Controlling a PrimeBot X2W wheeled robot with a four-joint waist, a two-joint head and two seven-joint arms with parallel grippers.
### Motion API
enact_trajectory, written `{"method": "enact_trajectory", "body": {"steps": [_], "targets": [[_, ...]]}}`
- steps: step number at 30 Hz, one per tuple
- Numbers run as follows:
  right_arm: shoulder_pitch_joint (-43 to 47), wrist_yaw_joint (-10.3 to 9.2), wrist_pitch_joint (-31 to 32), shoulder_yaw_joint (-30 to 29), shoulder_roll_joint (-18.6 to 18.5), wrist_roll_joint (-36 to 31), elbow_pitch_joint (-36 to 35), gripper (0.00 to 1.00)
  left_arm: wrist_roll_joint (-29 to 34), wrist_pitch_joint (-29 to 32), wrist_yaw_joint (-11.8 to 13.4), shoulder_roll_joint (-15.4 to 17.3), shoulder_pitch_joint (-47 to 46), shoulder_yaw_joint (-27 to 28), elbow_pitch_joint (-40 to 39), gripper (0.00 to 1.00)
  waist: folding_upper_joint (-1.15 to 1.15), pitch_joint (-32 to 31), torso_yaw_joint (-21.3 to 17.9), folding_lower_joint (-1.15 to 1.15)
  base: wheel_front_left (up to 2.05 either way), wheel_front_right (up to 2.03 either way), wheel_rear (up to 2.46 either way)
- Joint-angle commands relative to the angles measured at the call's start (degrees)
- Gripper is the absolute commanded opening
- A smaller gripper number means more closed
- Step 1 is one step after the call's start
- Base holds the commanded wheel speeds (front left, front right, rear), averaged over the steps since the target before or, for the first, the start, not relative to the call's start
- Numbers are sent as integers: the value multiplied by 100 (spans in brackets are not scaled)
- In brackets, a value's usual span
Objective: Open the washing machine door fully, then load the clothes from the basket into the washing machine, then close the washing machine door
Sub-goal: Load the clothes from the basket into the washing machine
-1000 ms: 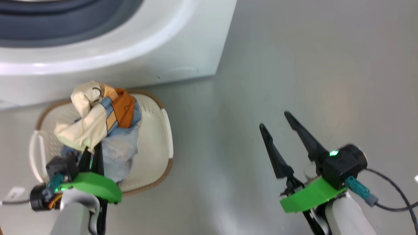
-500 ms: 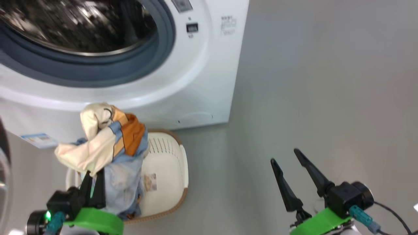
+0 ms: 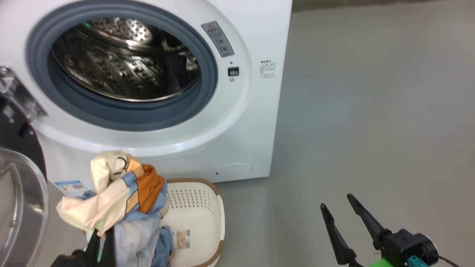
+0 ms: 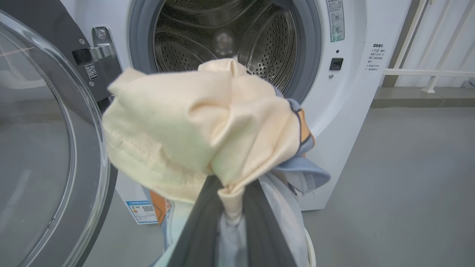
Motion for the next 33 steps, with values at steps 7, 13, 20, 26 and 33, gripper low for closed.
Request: {"method": "enact_trajectory", "body": {"steps": [7, 13, 20, 26, 33], "targets": [[181, 9, 125, 49, 28, -104, -314, 100, -14, 148, 179, 88, 254, 203, -546, 0, 0, -376, 80, 0, 0, 0, 0], [243, 9, 162, 33, 45, -108, -393, 100, -31, 244, 203, 112, 363, 168, -696, 0, 0, -417, 120, 0, 0, 0, 0], [270, 9, 147, 65, 56, -108, -386, 100, -31, 280, 217, 157, 352, 130, -729, 0, 0, -417, 123, 0, 0, 0, 0], [259, 9, 137, 58, 60, -108, -373, 100, -55, 282, 232, 174, 359, 109, -717, 0, 0, -402, 120, 0, 0, 0, 0], [237, 9, 183, 19, 62, -163, -466, 100, -65, 256, 289, 170, 329, 76, -719, 0, 0, -331, 118, 0, 0, 0, 0]]}}
